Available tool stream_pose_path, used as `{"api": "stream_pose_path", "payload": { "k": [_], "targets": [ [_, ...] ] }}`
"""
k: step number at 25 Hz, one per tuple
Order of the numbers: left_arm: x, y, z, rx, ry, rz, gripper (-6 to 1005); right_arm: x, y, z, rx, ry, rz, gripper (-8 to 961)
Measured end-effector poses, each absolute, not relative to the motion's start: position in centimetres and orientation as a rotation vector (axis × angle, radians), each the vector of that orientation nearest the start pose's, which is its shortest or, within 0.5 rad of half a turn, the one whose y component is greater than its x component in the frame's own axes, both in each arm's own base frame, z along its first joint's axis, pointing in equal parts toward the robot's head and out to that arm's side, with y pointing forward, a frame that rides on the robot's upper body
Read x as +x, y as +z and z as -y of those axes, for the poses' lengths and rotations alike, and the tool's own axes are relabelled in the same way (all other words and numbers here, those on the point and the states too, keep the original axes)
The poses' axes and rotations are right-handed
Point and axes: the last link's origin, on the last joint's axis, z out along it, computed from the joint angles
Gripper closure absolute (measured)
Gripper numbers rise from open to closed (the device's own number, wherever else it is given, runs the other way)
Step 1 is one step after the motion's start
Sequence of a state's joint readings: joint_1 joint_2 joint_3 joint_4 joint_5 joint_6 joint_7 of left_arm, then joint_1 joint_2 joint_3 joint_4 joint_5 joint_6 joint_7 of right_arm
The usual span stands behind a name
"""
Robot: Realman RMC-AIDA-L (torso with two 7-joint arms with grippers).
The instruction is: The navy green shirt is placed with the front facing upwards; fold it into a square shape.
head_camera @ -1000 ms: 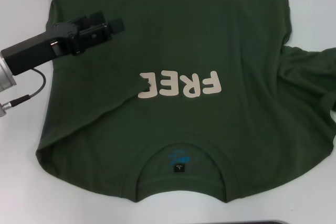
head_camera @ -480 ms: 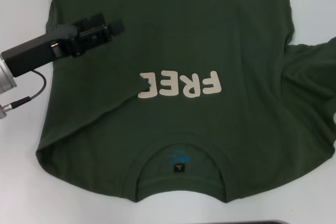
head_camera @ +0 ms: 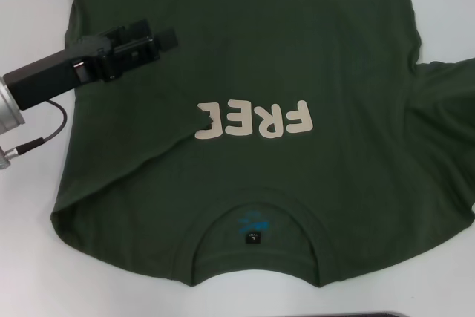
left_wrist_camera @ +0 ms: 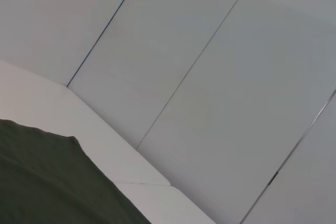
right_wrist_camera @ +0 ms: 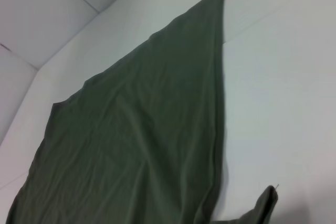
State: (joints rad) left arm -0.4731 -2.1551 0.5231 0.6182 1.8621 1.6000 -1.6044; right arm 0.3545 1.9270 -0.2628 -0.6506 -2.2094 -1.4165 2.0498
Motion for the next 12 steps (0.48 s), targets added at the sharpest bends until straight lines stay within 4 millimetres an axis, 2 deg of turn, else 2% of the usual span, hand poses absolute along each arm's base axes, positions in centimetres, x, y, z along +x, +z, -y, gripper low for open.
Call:
{"api": "stream_pose_path", "payload": {
  "k": [12],
  "targets": [
    [-26.0, -0.3, -31.6, -2.419, -1.142, 1.077, 95, 41.1, 10.9, -27.5, -1.762, 0.698, -1.691, 942]
  ]
}}
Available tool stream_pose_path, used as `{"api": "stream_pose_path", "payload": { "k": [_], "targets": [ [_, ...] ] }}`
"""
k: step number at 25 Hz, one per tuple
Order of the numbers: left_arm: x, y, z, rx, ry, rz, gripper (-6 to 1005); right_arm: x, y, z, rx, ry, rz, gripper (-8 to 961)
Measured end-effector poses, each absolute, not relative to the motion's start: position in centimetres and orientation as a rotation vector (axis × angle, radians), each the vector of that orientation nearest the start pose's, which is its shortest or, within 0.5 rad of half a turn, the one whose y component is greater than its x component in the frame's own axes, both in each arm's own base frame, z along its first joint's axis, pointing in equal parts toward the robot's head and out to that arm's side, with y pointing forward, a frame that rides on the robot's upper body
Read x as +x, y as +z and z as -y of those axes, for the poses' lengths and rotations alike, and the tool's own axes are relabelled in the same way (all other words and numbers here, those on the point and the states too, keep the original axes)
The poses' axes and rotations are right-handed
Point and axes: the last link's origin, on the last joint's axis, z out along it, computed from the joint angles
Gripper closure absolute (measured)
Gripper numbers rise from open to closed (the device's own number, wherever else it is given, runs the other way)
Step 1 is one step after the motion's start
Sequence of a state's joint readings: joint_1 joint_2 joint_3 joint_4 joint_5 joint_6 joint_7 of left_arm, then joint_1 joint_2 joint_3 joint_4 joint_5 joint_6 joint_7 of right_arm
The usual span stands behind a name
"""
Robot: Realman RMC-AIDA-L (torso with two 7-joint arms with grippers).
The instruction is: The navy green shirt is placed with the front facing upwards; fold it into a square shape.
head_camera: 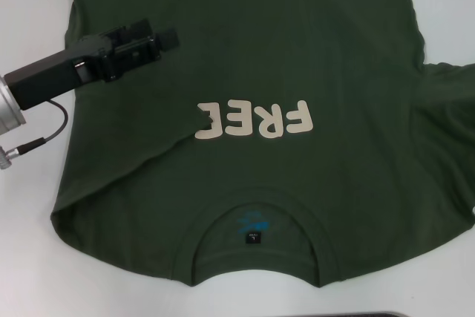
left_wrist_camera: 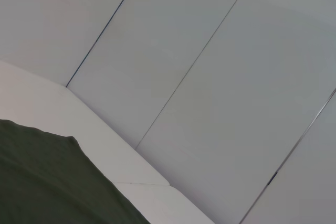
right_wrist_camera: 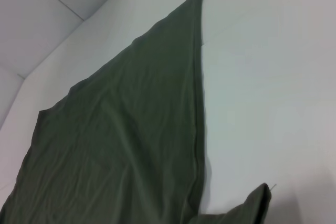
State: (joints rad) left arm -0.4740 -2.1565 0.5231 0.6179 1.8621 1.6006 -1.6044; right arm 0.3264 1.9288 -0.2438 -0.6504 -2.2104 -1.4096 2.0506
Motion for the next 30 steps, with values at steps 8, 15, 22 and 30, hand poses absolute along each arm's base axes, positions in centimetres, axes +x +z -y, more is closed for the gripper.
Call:
{"api": "stream_pose_path", "payload": {
  "k": [8, 15, 22, 30],
  "targets": [
    [-26.0, -0.4, -31.5, -2.423, -1.145, 1.082, 95, 40.2, 10.0, -28.0, -1.805, 0.717, -1.680, 943],
    [-25.9, -0.6, -31.5, -2.432, -1.142, 1.082, 95, 38.0, 9.0, -29.4, -1.919, 0.762, -1.635, 942],
    [-25.9, -0.5, -31.5, -2.434, -1.140, 1.080, 95, 35.5, 7.8, -31.2, -2.029, 0.816, -1.591, 942],
    [-25.9, -0.5, -31.6, -2.432, -1.133, 1.079, 94, 33.3, 6.3, -32.7, -2.107, 0.839, -1.565, 943]
  ]
}}
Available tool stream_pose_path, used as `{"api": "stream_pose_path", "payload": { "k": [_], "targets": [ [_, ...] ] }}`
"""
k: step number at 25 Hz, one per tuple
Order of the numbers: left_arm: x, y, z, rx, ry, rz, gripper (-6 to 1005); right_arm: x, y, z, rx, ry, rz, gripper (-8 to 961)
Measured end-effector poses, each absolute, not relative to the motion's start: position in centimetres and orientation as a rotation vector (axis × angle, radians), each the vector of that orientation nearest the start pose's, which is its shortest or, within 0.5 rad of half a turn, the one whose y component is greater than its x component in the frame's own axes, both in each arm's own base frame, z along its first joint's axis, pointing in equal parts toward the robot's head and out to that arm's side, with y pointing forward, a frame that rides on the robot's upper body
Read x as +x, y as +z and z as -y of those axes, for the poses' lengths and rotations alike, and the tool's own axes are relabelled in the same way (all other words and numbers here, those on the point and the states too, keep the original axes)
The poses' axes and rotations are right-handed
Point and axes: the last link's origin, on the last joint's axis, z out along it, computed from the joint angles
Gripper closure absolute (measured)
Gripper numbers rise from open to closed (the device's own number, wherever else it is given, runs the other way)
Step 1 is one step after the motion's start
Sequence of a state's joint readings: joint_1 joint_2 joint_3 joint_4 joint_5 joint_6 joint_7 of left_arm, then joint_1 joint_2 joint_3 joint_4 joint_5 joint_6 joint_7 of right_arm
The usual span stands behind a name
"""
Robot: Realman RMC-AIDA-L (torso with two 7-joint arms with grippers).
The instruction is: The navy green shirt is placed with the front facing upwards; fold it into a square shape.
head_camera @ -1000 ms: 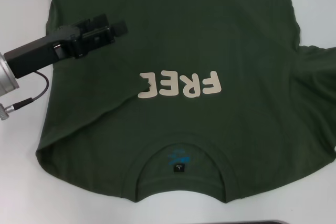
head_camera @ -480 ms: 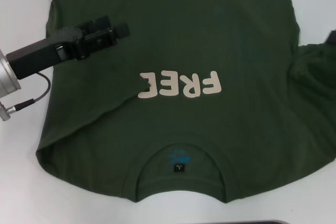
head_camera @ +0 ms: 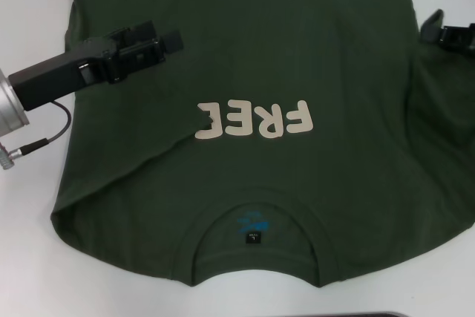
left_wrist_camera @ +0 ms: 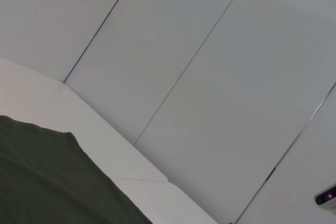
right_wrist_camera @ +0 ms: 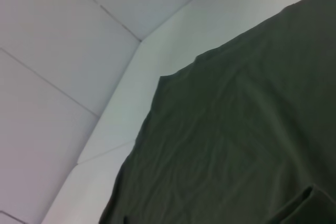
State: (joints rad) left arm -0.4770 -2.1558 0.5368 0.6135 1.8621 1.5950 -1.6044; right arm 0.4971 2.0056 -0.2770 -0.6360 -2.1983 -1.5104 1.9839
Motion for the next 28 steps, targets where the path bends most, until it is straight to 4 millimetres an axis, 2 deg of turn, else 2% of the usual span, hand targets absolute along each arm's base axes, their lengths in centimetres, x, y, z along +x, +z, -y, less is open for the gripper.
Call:
{"api": "stream_pose_path", "payload": {
  "k": [9, 15, 22, 28],
  "targets": [
    [-25.9, -0.4, -31.8, -2.433, -1.129, 1.074, 95, 31.1, 4.1, -34.1, -2.189, 0.834, -1.548, 882],
    [-25.9, -0.4, -31.8, -2.432, -1.127, 1.073, 95, 30.7, 2.0, -34.4, -2.214, 0.793, -1.588, 836],
    [-25.9, -0.3, -31.9, -2.431, -1.126, 1.075, 96, 30.2, 1.9, -34.2, -2.233, 0.849, -1.560, 783],
    [-25.9, -0.3, -31.9, -2.431, -1.125, 1.076, 97, 30.5, 2.5, -33.9, -2.231, 0.859, -1.557, 628]
  ]
}}
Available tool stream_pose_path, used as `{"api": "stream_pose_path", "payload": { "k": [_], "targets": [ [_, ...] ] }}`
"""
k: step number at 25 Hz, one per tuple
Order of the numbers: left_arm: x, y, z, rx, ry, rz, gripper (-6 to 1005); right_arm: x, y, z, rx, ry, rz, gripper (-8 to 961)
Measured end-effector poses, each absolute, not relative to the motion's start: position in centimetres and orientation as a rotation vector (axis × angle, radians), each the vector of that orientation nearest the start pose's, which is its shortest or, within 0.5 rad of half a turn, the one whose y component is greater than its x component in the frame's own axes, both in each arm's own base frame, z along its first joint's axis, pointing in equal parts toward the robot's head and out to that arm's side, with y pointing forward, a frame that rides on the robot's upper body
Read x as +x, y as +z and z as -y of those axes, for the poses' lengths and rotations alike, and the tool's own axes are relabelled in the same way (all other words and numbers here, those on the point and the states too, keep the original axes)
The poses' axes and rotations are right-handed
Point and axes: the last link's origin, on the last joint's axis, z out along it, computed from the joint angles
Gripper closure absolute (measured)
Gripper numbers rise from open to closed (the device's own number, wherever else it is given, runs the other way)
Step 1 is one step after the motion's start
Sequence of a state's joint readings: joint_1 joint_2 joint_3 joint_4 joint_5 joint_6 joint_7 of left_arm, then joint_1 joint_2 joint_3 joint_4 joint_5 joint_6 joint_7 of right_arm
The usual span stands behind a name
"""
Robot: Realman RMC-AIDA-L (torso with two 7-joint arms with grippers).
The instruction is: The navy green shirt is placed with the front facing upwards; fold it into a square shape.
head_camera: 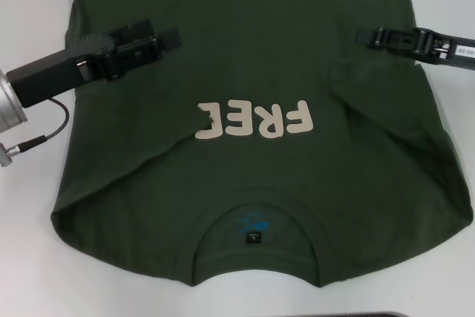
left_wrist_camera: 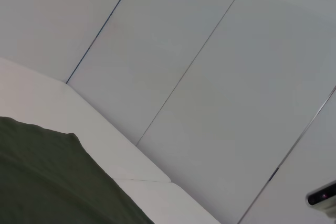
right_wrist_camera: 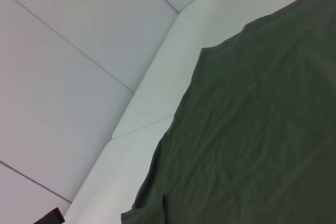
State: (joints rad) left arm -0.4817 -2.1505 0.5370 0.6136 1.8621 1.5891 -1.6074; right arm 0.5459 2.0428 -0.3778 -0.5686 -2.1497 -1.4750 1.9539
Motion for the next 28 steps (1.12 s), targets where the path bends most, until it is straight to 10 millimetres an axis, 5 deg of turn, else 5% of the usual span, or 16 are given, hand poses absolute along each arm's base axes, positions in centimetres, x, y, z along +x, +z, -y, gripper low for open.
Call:
{"api": "stream_pose_path", "payload": {
  "k": [13, 22, 28],
  "targets": [
    [-26.1, -0.6, -31.6, -2.426, -1.131, 1.092, 98, 36.5, 6.4, -29.4, -2.027, 0.817, -1.654, 199],
    [-26.0, -0.7, -31.6, -2.431, -1.134, 1.093, 99, 38.0, 6.8, -27.8, -1.964, 0.772, -1.764, 202],
    [-26.0, -0.8, -31.5, -2.431, -1.135, 1.095, 100, 37.3, 5.6, -28.2, -2.007, 0.741, -1.790, 205]
  ]
}}
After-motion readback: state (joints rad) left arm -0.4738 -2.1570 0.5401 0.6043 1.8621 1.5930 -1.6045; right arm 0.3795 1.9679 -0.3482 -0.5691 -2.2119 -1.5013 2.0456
